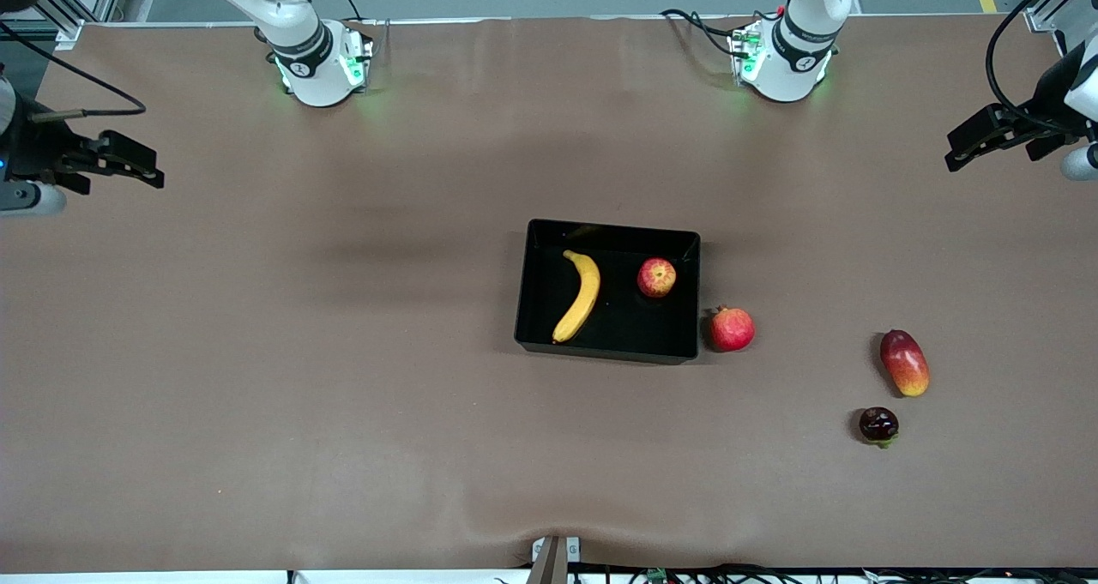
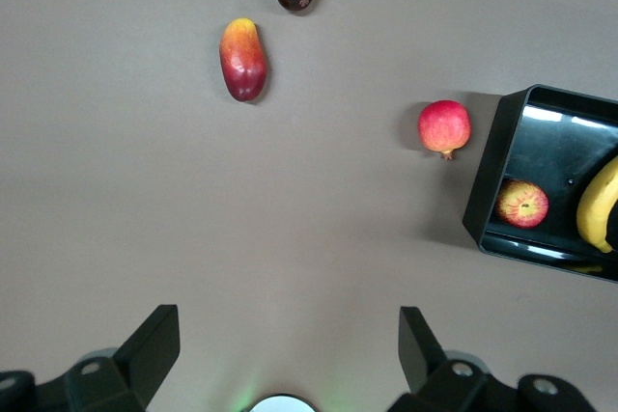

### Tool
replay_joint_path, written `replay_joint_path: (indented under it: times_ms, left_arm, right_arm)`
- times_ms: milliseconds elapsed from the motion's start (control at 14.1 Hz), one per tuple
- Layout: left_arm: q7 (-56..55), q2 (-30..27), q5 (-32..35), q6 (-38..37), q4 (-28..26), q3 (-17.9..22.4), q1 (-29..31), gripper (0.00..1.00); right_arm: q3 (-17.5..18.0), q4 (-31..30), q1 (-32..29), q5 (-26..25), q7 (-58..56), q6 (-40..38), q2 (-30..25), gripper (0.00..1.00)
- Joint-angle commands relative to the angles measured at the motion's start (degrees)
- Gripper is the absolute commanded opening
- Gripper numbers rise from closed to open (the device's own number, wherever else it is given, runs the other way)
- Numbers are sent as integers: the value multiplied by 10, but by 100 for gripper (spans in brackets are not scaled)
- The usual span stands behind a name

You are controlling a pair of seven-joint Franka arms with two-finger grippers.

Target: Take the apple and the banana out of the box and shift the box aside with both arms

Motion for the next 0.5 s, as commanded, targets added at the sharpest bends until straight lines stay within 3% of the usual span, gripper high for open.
replay_joint_path:
  times_ms: [0, 427]
  left_arm:
    - [4, 5, -14, -12, 15, 2, 7, 100]
    - [3, 26, -25, -12, 15, 1, 4, 100]
  right_arm:
    - [-1, -11, -14, 1, -1, 1, -16, 100]
    - [-2, -12, -14, 1, -1, 4, -12, 100]
